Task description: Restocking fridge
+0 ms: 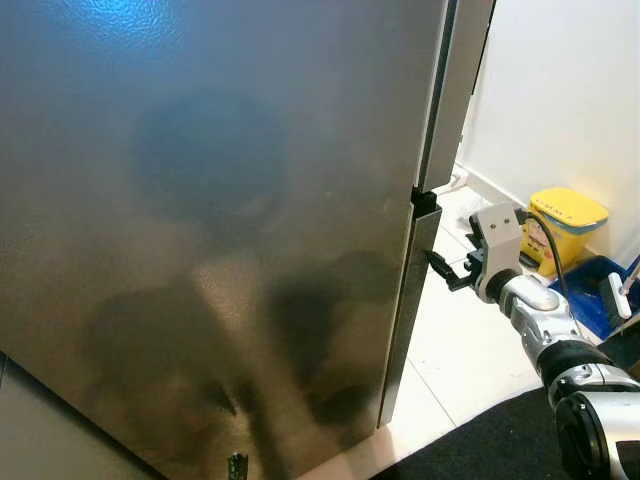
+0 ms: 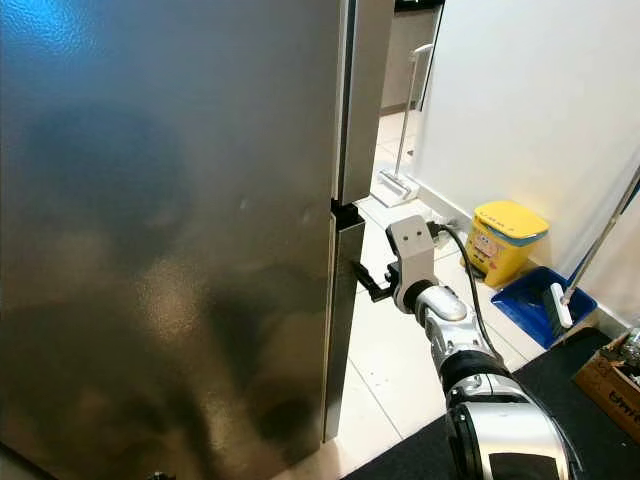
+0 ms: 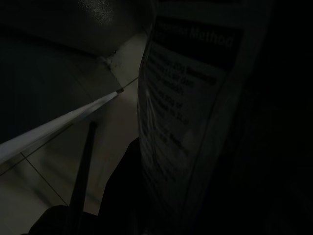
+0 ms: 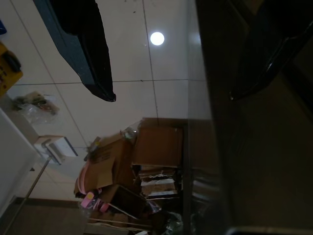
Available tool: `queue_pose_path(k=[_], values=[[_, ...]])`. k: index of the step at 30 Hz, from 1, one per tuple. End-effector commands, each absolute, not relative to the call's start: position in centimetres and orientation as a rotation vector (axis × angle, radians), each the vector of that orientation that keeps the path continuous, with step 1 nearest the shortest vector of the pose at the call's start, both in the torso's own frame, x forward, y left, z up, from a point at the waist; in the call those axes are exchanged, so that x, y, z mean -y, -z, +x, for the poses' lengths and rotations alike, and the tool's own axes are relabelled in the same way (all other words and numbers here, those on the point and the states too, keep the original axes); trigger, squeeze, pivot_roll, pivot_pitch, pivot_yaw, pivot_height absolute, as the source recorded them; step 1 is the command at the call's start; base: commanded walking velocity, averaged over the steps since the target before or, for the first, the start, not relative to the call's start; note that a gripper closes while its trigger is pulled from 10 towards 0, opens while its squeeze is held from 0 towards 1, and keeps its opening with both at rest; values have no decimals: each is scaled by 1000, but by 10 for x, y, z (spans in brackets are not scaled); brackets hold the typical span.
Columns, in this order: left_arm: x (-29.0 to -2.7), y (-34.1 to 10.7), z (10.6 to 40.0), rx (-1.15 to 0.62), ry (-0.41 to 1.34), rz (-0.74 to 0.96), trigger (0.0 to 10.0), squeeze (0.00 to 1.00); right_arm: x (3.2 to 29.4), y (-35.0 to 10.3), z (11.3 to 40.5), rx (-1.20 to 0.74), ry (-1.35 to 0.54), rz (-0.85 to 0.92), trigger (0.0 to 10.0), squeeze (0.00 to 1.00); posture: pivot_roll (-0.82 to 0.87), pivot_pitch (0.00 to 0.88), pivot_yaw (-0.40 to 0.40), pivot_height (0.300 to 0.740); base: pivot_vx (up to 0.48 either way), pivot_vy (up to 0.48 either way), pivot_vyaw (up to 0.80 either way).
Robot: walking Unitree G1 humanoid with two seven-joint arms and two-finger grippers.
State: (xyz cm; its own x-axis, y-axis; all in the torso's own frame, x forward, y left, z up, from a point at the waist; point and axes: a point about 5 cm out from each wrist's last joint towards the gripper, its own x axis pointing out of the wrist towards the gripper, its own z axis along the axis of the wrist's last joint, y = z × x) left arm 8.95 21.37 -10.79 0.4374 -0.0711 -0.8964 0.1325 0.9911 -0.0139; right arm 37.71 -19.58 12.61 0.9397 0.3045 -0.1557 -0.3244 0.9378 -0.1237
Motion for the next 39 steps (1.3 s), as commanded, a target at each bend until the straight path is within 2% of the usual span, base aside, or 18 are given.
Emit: queue_pose_path(k=[1,8,12,18,24,28,39], values=[[-221,107,87,-1113,123,75,10000,0,195,-135,381,-99,-317,-141,10000,0,51,0,0,740,0,0,0],[-221,107,87,-1114,126,75,10000,0,185,-134,380,-99,-411,-96,10000,0,51,0,0,740,0,0,0],[-220,107,86,-1114,128,74,10000,0,169,-131,378,-109,-525,-67,10000,0,56,0,-2,740,0,0,0],[-220,107,85,-1115,128,74,10000,0,162,-133,380,-115,-543,-80,10000,0,59,0,0,740,0,0,0],[-221,107,83,-1118,129,76,10000,0,165,-141,386,-107,-462,-120,10000,0,63,0,1,740,0,0,0],[-223,107,84,-1114,128,80,10000,0,179,-147,391,-97,-319,-145,10000,0,68,0,-2,740,0,0,0],[-222,105,94,-1095,139,84,10000,0,205,-145,388,-97,-163,-153,10000,0,54,0,11,740,0,0,0]])
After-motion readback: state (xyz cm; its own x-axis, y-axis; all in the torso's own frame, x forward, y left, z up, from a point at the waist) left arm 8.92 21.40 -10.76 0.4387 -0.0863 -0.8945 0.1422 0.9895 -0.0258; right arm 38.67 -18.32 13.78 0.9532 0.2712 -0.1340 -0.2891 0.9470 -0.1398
